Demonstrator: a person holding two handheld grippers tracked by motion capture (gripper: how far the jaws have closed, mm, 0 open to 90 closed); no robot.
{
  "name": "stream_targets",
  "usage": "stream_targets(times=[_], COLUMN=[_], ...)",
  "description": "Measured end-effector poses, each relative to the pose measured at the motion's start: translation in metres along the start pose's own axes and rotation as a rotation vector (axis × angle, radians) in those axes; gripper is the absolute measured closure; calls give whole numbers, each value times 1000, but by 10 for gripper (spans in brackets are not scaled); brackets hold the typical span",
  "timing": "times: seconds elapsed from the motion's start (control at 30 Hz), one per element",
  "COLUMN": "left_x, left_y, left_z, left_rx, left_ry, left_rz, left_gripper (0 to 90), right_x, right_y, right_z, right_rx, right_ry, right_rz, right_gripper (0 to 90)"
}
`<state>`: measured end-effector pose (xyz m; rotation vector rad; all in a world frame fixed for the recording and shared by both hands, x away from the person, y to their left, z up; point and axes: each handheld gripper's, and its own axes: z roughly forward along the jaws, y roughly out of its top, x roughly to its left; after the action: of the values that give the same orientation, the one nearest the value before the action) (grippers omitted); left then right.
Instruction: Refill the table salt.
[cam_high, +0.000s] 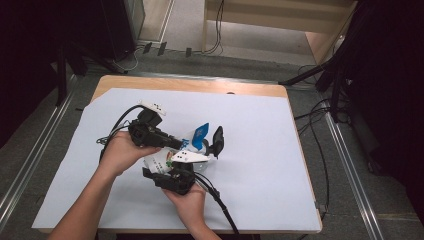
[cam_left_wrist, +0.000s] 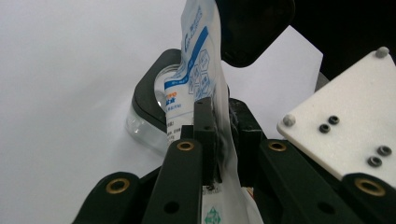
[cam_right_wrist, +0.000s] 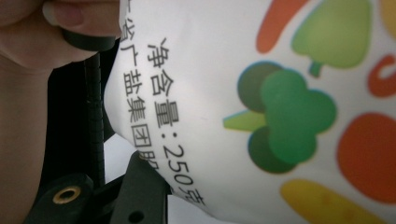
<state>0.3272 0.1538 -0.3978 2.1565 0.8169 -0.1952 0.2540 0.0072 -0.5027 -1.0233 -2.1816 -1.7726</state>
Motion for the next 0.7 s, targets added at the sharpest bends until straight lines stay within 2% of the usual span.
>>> stream_targets(times=[0.1, 0.23, 0.3, 0.4, 0.47, 0.57, 0.7], left_x=[0, 3, 3, 2, 2, 1, 1], left_y=[0, 0, 0, 0, 0, 1, 0], left_z=[3, 4, 3, 3, 4, 4, 2], left_rx=[23, 33, 23, 17, 16, 11, -4], left_ry=[21, 10, 18, 10, 25, 22, 16], left_rz=[7, -8, -14, -20, -16, -14, -14], left_gripper=[888, 899, 900, 900, 900, 898, 884], right_x=[0, 0, 1, 5, 4, 3, 0], right_y=[0, -1, 0, 1, 1, 1, 3], right_z=[1, 3, 4, 4, 4, 4, 3], right_rx=[10, 29, 47, 58, 59, 51, 30], right_ry=[-12, -20, -28, -65, -61, -55, -18], right_rz=[-4, -28, -55, -119, -106, -86, -29], right_gripper=[647, 619, 585, 584, 598, 614, 660])
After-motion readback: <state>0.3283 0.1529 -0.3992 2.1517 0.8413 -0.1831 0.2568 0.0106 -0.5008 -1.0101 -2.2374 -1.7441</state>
